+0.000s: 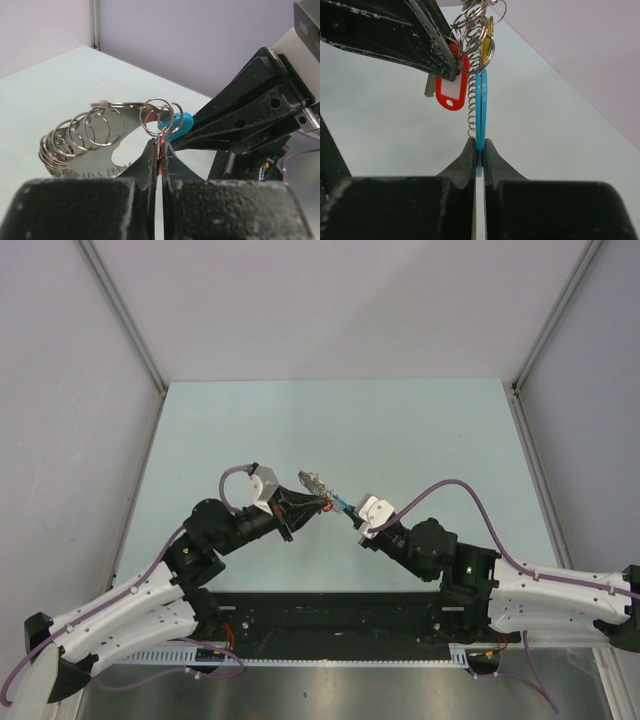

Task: Remove the keys from the keyring
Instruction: Pick up the key from the keyring, then remove the key from the keyring.

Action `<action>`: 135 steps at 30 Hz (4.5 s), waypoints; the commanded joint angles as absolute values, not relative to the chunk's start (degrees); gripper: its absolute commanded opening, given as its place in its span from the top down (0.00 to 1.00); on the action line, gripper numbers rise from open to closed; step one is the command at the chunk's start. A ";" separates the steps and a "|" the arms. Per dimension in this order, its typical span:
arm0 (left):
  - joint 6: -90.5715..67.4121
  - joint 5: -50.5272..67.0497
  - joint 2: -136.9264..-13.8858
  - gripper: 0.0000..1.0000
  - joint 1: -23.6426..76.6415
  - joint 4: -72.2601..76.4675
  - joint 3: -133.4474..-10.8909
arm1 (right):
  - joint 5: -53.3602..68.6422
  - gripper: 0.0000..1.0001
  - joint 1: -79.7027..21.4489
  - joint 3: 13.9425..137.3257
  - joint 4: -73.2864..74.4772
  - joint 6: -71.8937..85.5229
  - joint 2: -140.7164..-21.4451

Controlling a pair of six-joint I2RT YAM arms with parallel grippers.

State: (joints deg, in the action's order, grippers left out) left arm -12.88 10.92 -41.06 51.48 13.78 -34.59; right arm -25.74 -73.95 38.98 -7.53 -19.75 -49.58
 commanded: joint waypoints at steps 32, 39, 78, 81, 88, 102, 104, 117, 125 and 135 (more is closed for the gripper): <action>2.02 28.21 -39.02 1.00 51.86 12.22 -42.63 | -8.88 0.51 -77.61 35.16 -0.36 -16.70 -29.63; 2.20 28.92 -38.94 1.00 51.86 12.04 -42.98 | -8.79 0.46 -77.43 36.03 1.58 -17.93 -28.82; 3.34 28.83 -39.64 1.00 51.86 10.99 -42.36 | -3.16 0.71 -74.36 43.59 -9.05 -22.68 -42.28; 3.16 28.65 -39.38 1.00 51.86 10.99 -42.28 | -3.34 0.71 -74.36 43.59 -8.44 -22.76 -42.19; 3.08 28.21 -39.20 0.99 51.86 10.90 -42.19 | -3.61 0.71 -74.36 43.68 -7.38 -22.50 -40.78; 2.81 28.13 -39.55 1.00 51.86 10.55 -42.45 | -3.17 0.76 -74.88 43.59 -10.54 -22.33 -43.33; 2.81 27.95 -39.55 0.99 51.86 10.46 -42.45 | -3.16 0.76 -74.88 43.68 -10.81 -22.24 -43.33; 3.25 27.33 -39.55 1.00 51.86 10.02 -42.45 | -2.29 0.72 -75.15 43.59 -10.99 -21.27 -43.42; 3.25 27.42 -40.16 0.99 51.86 9.93 -42.80 | -3.25 0.85 -75.32 43.59 -11.95 -21.09 -44.47; 3.60 27.60 -39.99 1.00 51.86 10.02 -42.89 | -7.82 1.00 -75.23 43.59 -15.11 -19.87 -46.58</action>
State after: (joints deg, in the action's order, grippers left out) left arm 2.63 26.74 -40.47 51.57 6.04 -39.88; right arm -4.73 -74.94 41.17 -9.87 -21.39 -45.25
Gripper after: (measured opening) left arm 0.022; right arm 0.121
